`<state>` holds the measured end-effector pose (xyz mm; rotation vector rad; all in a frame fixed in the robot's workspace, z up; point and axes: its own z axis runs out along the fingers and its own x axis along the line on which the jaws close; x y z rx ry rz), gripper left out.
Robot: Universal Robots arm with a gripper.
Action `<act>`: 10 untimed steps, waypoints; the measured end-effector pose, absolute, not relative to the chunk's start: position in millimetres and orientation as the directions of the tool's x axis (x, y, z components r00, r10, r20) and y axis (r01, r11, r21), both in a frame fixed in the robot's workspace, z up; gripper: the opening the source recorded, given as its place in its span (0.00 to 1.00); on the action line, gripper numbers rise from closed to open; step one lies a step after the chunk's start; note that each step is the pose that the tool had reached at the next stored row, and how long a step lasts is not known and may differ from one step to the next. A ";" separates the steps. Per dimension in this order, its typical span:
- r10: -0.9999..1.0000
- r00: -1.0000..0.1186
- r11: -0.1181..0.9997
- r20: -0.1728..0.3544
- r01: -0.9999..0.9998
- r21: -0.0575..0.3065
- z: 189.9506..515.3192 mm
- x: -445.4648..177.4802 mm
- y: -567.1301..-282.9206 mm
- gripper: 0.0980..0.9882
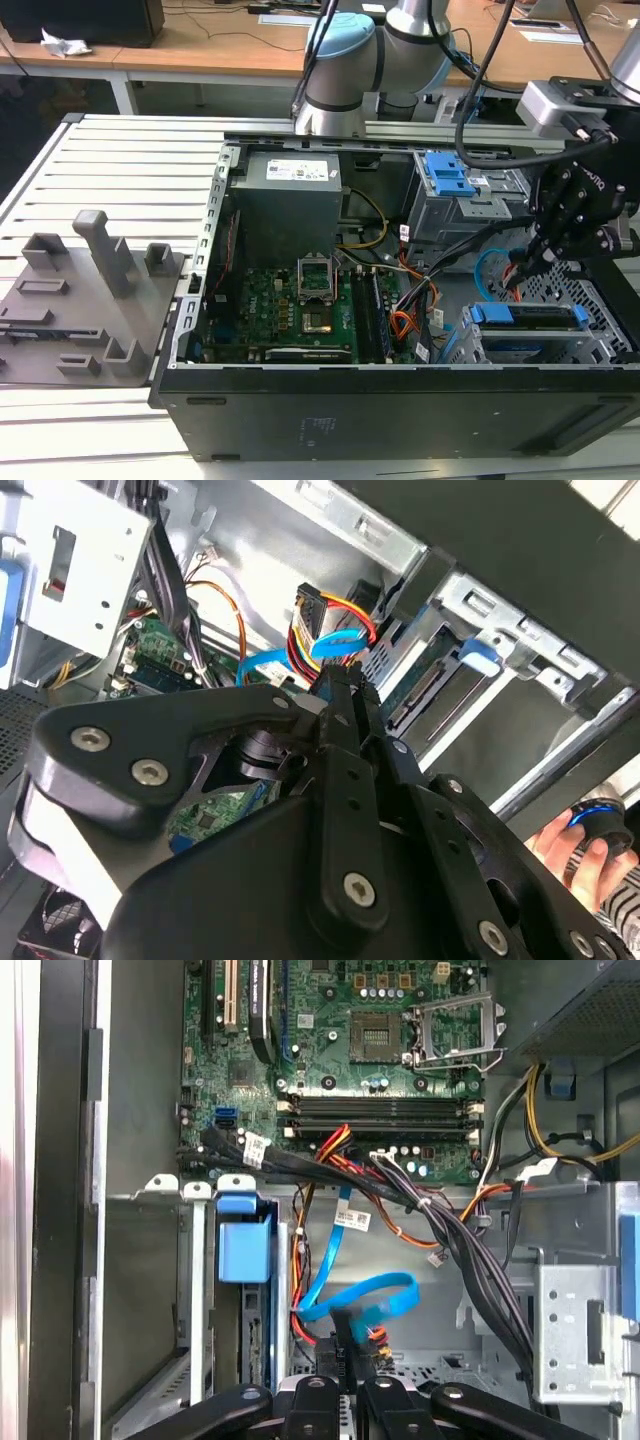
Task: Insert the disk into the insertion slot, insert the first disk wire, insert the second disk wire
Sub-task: 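Insert the first disk wire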
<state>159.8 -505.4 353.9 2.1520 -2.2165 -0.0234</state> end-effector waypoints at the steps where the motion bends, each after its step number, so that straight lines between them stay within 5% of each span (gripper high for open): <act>1: -0.999 -0.029 0.030 0.027 -0.998 0.047 353.9 161.4 -505.4 0.07; 10: -0.999 -0.029 0.030 0.027 -0.998 0.047 353.9 162.3 -514.3 0.07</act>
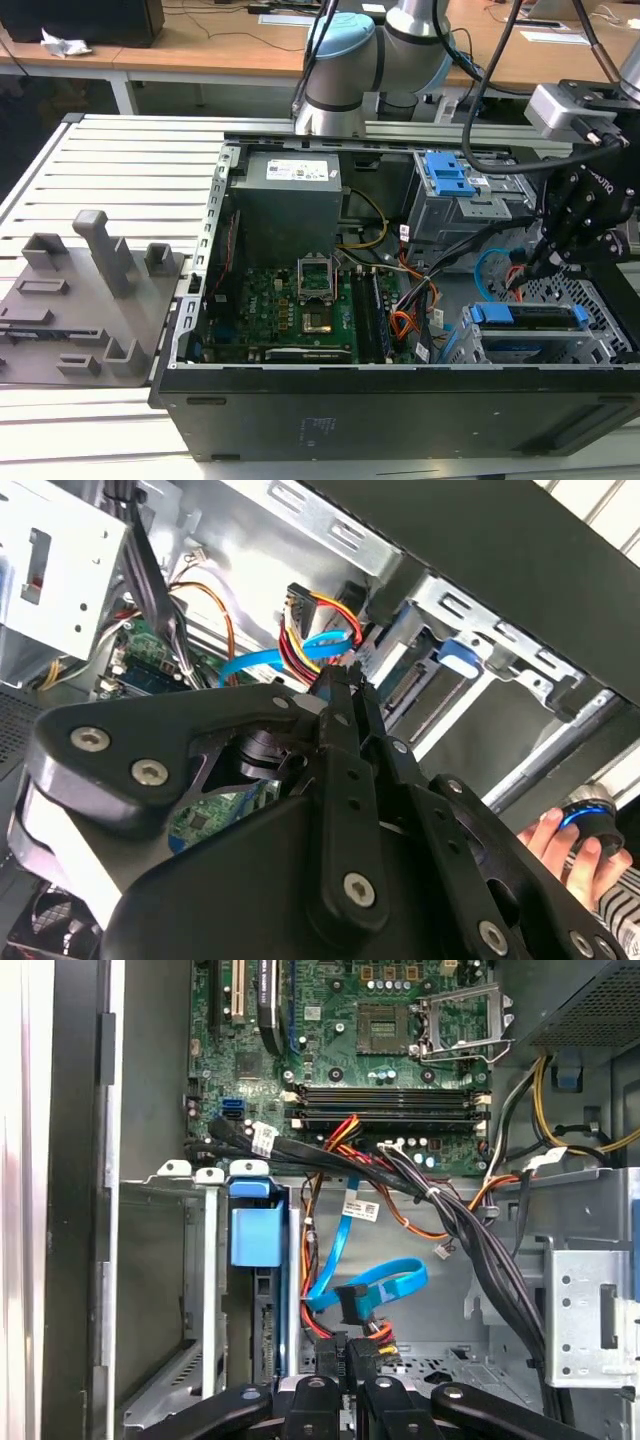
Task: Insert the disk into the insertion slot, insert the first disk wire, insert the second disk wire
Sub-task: 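Insert the first disk wire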
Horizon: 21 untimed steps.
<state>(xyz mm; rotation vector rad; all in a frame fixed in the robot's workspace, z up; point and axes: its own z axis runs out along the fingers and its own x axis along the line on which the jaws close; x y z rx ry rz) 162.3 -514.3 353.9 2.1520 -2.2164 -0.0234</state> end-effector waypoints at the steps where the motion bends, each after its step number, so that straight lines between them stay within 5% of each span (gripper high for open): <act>1: -0.999 -0.029 0.030 0.027 -0.998 0.047 353.9 162.3 -517.4 0.07; 21: -0.999 -0.029 0.030 0.027 -0.998 0.047 348.3 162.3 -541.7 0.07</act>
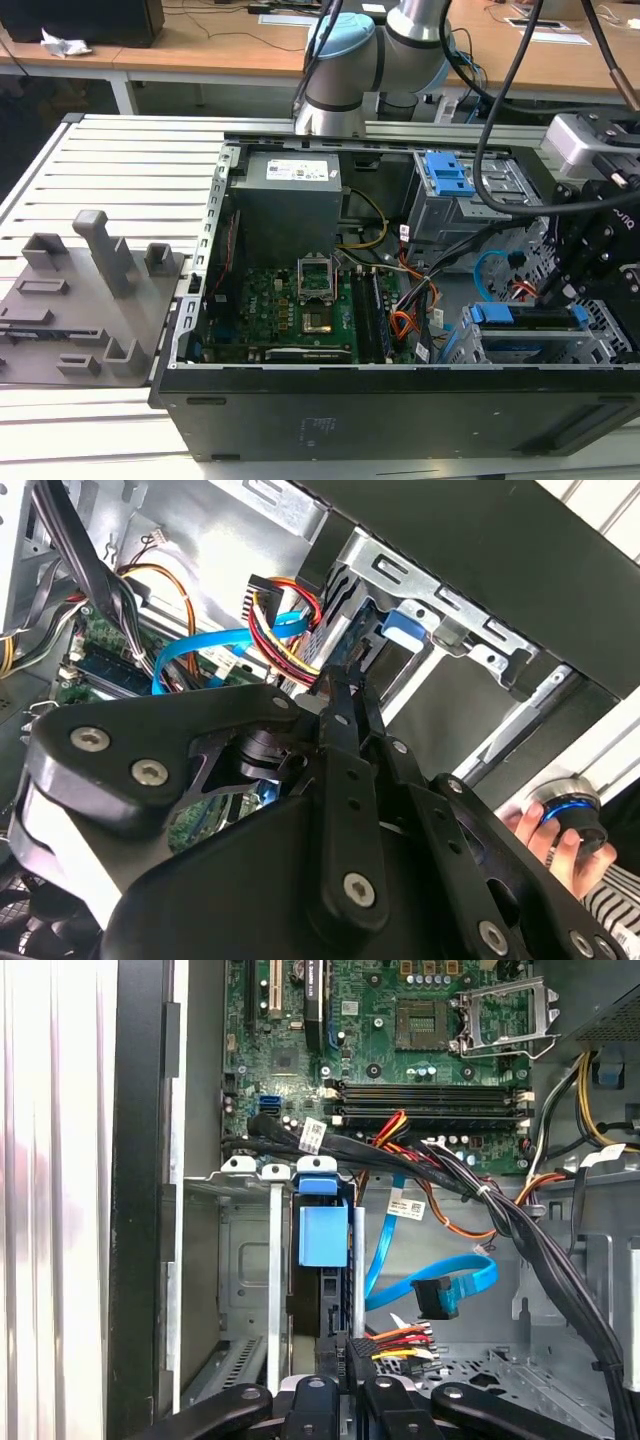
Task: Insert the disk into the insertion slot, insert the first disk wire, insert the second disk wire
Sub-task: 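Insert the first disk wire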
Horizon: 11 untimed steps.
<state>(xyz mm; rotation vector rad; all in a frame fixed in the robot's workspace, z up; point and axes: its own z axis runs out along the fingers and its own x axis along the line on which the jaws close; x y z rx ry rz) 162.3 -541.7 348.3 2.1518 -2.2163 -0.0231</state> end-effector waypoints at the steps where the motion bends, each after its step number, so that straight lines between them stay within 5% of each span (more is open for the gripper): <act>1: -0.999 -0.029 0.030 0.027 -0.998 0.047 348.2 162.3 -541.7 0.07; 11: -0.999 -0.029 0.030 0.019 -0.998 0.048 347.0 164.7 -541.7 0.07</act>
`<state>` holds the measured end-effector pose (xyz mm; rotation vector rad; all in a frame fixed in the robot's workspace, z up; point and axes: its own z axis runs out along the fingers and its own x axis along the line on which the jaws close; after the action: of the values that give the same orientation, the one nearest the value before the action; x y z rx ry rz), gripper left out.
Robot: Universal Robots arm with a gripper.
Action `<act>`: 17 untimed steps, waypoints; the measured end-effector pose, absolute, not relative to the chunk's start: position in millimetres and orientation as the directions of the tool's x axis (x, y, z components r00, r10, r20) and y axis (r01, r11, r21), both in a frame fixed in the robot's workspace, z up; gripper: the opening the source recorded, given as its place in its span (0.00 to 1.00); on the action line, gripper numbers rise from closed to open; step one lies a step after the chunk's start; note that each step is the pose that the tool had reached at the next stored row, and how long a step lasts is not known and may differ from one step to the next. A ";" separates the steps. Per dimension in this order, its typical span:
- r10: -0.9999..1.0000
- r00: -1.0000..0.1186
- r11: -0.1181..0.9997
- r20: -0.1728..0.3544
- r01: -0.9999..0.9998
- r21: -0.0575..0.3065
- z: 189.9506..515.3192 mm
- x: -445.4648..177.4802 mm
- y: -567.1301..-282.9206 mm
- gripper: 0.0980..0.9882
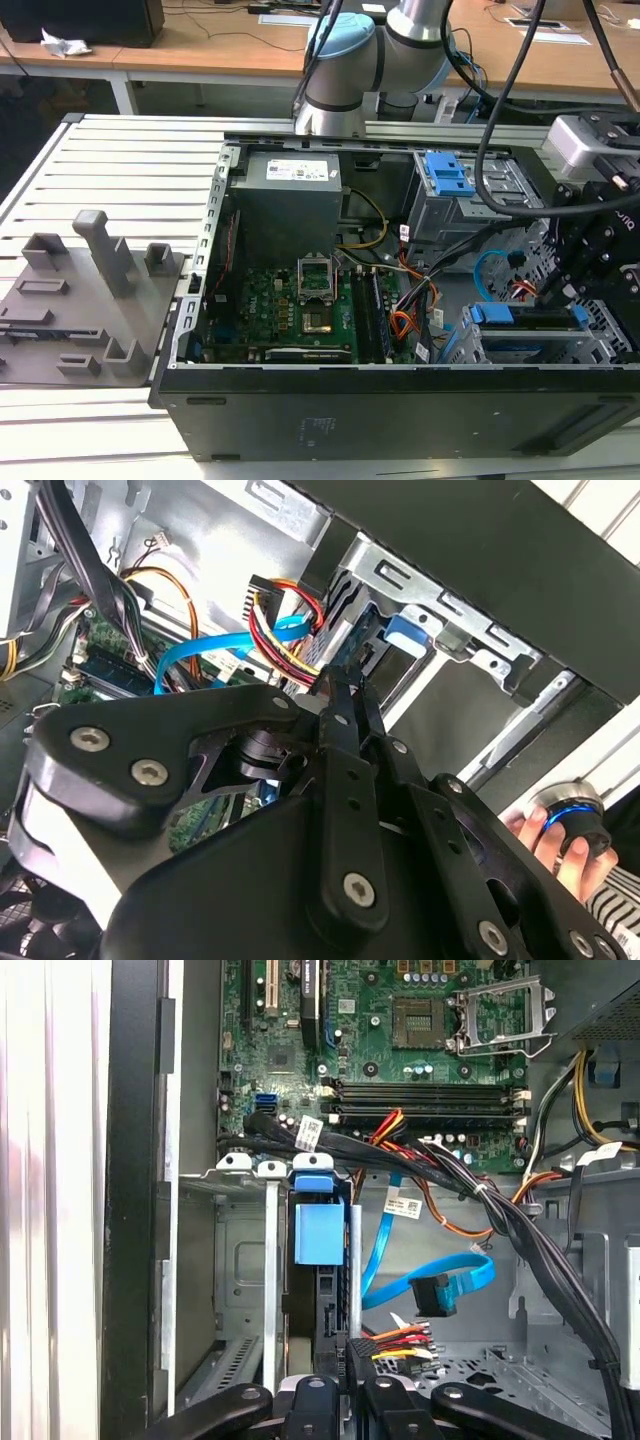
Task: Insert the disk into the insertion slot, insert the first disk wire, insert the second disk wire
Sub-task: 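Insert the first disk wire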
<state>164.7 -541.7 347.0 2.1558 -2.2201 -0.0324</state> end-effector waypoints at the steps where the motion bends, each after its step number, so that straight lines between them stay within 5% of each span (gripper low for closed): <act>1: -0.999 -0.029 0.030 0.019 -0.998 0.048 347.0 165.4 -541.6 0.07; 17: -0.999 -0.029 0.030 0.016 -0.998 0.053 337.9 169.7 -546.0 0.07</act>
<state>169.7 -546.0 337.9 2.1550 -2.2187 -0.0408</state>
